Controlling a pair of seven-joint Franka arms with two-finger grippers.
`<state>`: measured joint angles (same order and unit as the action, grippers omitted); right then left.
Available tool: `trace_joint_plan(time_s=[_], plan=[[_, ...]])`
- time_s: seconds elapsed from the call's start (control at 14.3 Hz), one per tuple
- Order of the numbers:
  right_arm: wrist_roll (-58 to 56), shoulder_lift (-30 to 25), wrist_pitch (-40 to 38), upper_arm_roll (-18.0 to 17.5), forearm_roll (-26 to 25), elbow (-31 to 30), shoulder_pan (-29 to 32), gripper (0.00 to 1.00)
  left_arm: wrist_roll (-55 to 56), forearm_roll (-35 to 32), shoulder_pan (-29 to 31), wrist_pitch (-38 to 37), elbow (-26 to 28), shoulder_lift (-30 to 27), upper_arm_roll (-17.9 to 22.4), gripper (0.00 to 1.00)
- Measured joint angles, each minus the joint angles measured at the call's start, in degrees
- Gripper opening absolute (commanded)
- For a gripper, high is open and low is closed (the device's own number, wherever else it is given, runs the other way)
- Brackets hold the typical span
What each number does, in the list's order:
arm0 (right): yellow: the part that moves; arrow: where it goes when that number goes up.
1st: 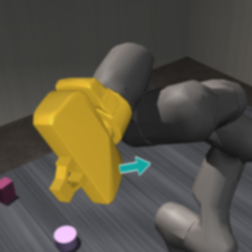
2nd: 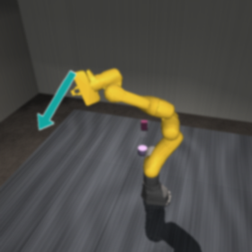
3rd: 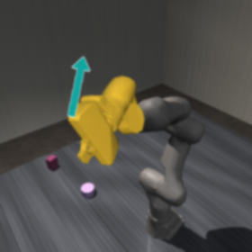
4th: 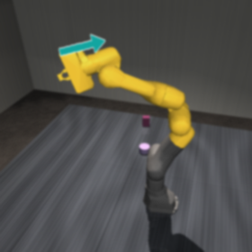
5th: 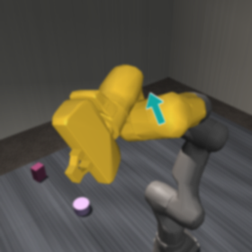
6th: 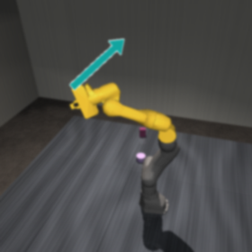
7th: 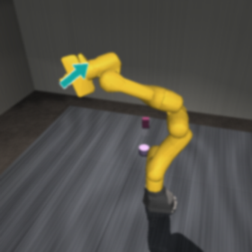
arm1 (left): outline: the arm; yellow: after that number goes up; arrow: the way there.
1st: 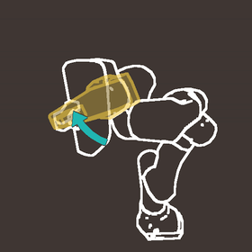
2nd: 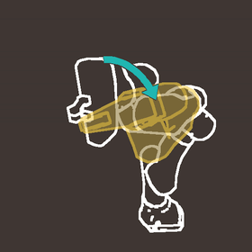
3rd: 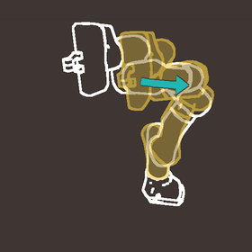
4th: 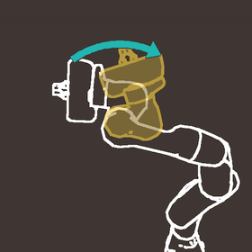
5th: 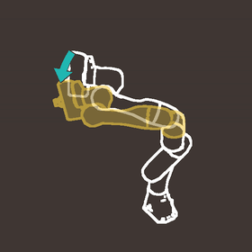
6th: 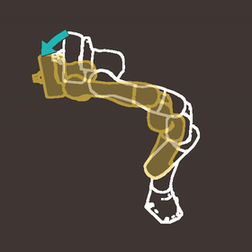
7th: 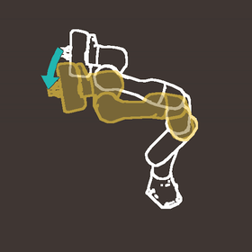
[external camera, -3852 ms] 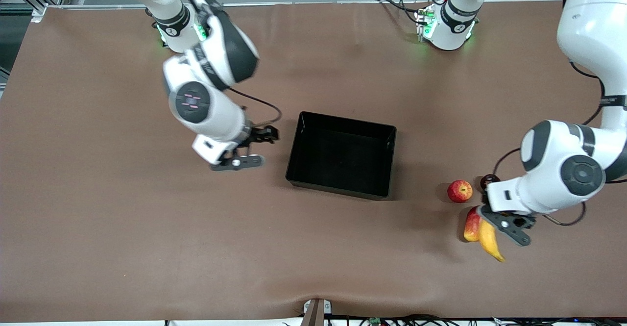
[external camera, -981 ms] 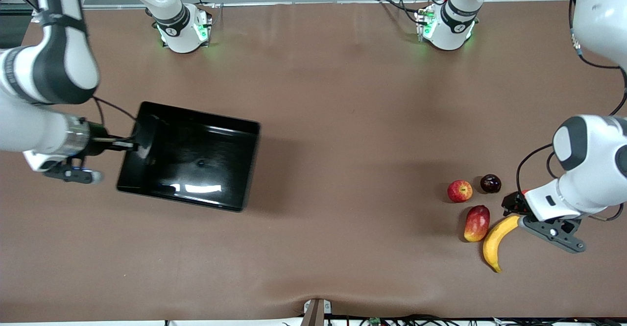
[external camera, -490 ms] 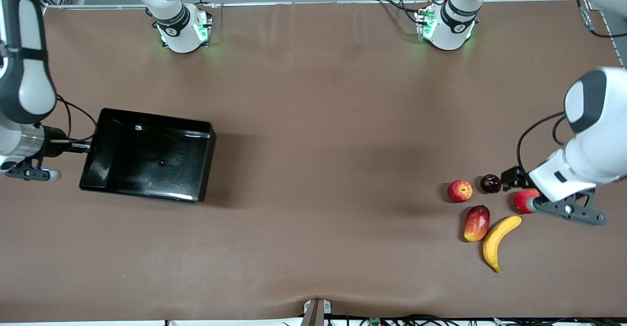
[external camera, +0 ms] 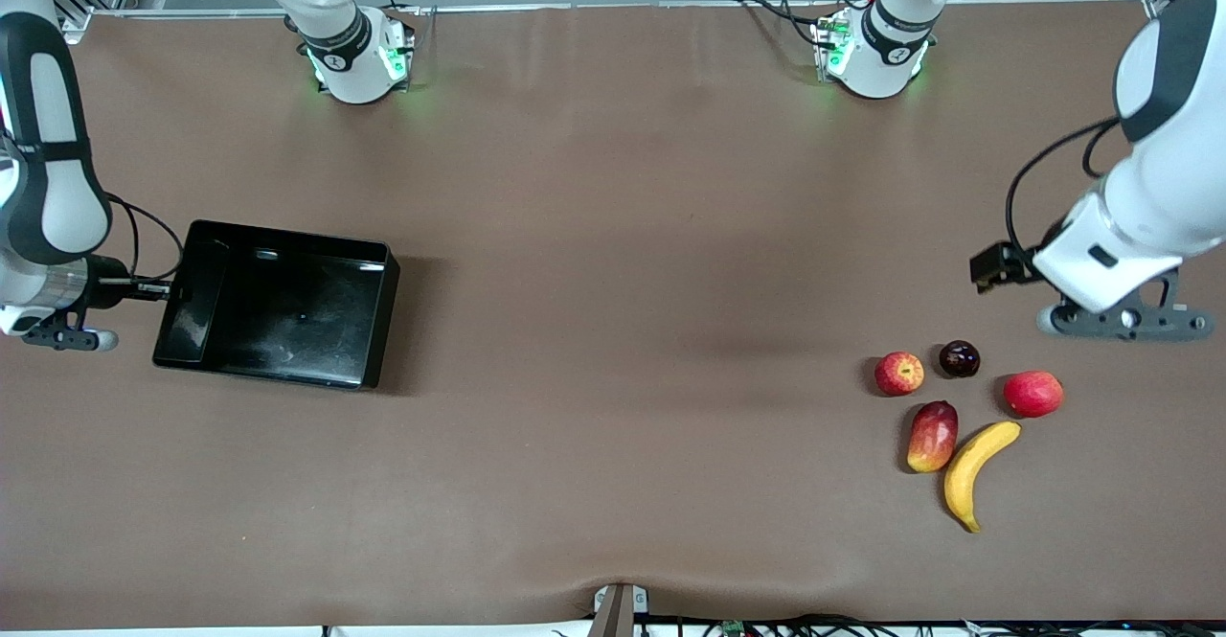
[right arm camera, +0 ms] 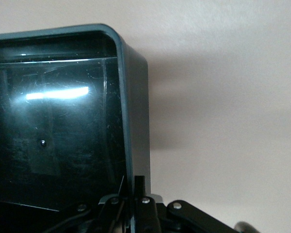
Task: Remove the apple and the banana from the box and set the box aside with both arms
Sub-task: 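Drag the black box away from the fruit with the right gripper, then release the box with the right gripper while the left gripper rises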
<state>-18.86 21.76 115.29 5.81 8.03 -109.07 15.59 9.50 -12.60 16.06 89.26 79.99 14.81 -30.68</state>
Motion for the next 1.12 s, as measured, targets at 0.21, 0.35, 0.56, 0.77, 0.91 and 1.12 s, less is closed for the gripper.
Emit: trace_joint_plan(time_s=[0.21,0.35,0.56,0.77,0.91,1.12], plan=[[-4.3,2.4,0.9,0.0,2.2,-0.3,2.0,0.00,0.1,2.9,-0.3,-0.7,0.0,-2.8,0.1,1.00],[-5.7,3.2,1.0,0.0,2.4,-0.3,2.3,0.13,0.1,3.9,-3.9,-1.4,0.1,-4.4,4.7,1.00],[-6.3,3.2,0.9,-0.1,2.8,0.0,2.4,1.00,0.0,4.6,-12.2,-4.6,0.2,-7.5,13.9,1.00],[-6.5,3.1,0.4,-0.2,3.0,1.2,2.4,1.00,0.0,9.0,-14.2,-5.2,2.0,-11.2,17.4,1.00],[-6.8,2.9,-0.2,-0.2,3.0,3.1,2.5,1.00,-0.1,10.2,-15.1,-5.2,4.4,-13.6,19.9,1.00],[-10.4,2.6,-0.7,-0.3,3.0,7.9,2.5,1.00,-0.1,10.4,-17.3,-5.1,8.4,-17.5,22.4,1.00]])
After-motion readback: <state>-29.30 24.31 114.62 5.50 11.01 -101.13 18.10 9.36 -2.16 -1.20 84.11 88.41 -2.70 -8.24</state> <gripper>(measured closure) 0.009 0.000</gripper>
